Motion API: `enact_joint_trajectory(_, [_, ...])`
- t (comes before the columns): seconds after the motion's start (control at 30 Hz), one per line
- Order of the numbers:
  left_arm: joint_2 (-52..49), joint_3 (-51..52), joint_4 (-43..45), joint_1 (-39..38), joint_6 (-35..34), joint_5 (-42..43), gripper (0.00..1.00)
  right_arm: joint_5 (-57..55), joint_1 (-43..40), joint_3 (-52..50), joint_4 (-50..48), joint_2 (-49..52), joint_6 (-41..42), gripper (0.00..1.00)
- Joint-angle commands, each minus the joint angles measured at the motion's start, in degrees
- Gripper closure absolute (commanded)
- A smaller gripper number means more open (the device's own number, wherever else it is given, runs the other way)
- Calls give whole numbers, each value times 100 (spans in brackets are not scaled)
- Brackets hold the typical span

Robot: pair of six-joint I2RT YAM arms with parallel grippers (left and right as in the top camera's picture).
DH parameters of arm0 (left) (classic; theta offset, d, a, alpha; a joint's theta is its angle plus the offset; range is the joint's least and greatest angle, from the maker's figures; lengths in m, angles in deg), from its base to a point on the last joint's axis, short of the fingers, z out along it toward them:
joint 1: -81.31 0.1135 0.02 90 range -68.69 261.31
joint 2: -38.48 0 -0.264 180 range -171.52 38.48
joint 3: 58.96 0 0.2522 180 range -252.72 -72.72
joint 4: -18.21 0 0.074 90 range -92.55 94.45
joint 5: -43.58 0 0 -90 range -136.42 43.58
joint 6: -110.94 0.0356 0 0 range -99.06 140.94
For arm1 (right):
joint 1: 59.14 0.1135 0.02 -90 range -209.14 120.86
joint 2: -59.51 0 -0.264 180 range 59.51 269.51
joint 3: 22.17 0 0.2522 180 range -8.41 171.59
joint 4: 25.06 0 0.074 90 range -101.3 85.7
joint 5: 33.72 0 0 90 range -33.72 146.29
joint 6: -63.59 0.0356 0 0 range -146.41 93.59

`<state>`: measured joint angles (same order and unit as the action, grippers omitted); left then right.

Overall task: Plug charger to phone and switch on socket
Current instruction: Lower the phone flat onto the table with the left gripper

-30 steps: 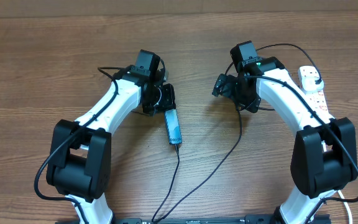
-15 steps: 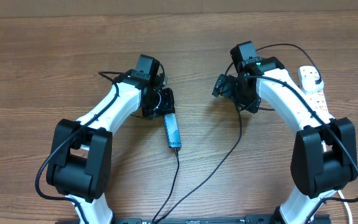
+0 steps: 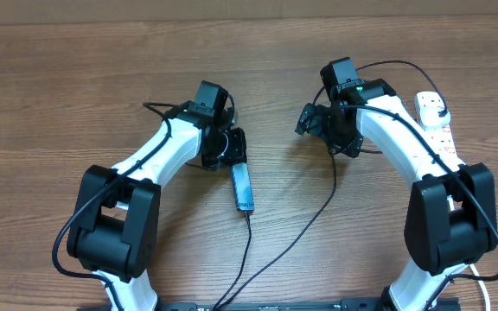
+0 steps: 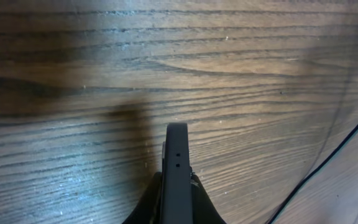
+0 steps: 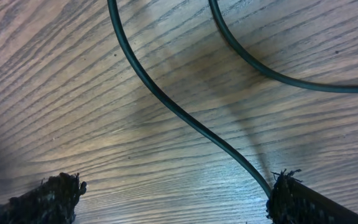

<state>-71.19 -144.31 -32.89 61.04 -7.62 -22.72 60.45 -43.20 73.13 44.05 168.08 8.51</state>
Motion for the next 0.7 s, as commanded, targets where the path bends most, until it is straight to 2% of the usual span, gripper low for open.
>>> enact_joint_trajectory(0.0, [26,153,109,-44,24,31,95,-66,11,-22,-9,-120,-9,0])
enact_joint_trajectory(0.67, [26,315,188,-76,22,-162,95,-66,11,-22,9,-120,-11,0])
